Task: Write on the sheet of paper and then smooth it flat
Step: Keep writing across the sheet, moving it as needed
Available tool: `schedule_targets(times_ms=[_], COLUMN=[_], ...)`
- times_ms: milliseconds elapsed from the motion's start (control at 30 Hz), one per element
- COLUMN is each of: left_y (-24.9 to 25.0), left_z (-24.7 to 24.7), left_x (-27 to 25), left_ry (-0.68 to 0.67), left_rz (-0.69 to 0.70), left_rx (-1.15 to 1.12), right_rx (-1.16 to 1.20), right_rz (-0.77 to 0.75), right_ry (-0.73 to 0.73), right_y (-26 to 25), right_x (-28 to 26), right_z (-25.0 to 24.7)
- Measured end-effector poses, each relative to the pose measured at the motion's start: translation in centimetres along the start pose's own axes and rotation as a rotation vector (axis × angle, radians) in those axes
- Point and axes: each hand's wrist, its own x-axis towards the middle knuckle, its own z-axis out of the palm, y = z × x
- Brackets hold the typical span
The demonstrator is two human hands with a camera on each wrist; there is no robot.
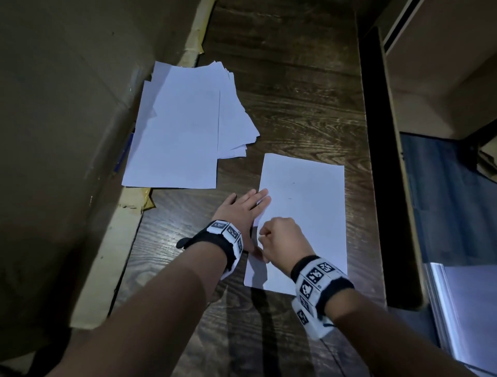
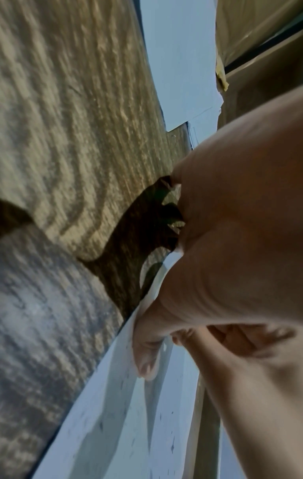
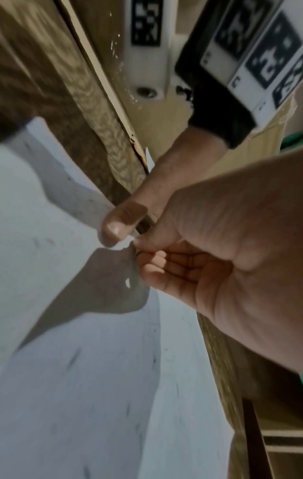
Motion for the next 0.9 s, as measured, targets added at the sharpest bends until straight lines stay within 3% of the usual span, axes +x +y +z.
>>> schedule_targets(times_ms=[200,400,633,800,900], left_y=[-0.2,-0.2,0.2,0.8,1.0], left_z=[-0.1,0.1,-0.6,-1.0,-1.2], left_x=[0.2,0.1,0.1,0.0,-0.2], left_ry=[-0.025,-0.006,-0.051,-0.065,-0.088], left_rz=[0.003,0.011,-0.012,-0.036,-0.037], left_rx=[-0.018,-0.030,-0.013,-0.004,-0.013], right_rx=[0.084,0.014,0.127,0.103,0.140], right_rz=[0.053,-0.014,0.065,0.062,0.085], right_ry=[0.206,0.043,0.204,0.124,0.155], right_y=[-0.5,0.6,0.7,1.7,2.1], right_x=[4.0,-0.3,2.8,0.2,1.5], right_z=[-1.8,-0.5,-1.4,-0.2,-0.9])
